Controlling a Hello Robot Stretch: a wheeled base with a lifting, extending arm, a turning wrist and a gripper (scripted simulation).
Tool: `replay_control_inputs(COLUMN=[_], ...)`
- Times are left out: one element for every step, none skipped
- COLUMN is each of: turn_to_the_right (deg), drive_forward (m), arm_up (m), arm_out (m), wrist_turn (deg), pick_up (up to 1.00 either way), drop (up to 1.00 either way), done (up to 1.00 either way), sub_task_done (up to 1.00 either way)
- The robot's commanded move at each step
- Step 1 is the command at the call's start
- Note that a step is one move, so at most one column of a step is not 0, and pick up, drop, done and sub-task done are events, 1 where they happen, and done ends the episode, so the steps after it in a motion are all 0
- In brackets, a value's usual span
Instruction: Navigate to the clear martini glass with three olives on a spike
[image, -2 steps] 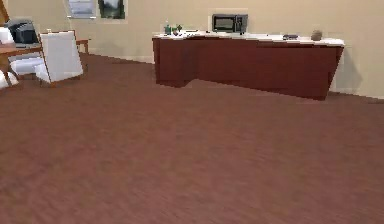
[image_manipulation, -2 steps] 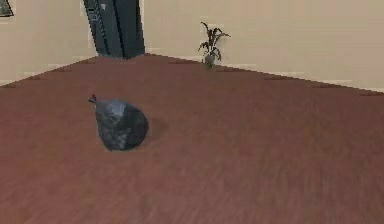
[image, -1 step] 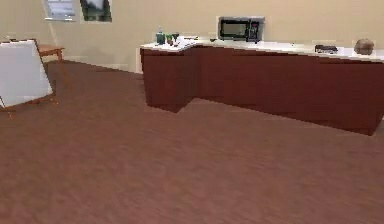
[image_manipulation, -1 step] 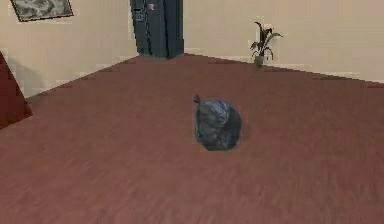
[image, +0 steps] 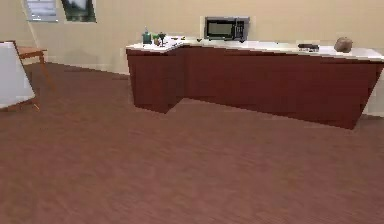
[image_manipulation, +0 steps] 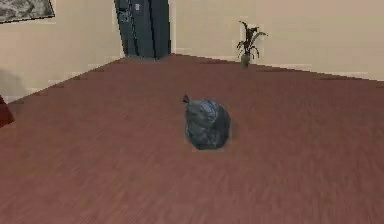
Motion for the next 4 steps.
replay_control_inputs(turn_to_the_right=[0.0,0.0,-24.0,0.0], drive_forward=[1.0,1.0,0.0,0.0], arm_up=[0.0,0.0,0.0,0.0], arm_out=[0.0,0.0,0.0,0.0], wrist_turn=[0.0,0.0,0.0,0.0], pick_up=[0.0,0.0,0.0,0.0], drop=[0.0,0.0,0.0,0.0], done=[0.0,0.0,0.0,1.0], sub_task_done=[0.0,0.0,0.0,0.0])
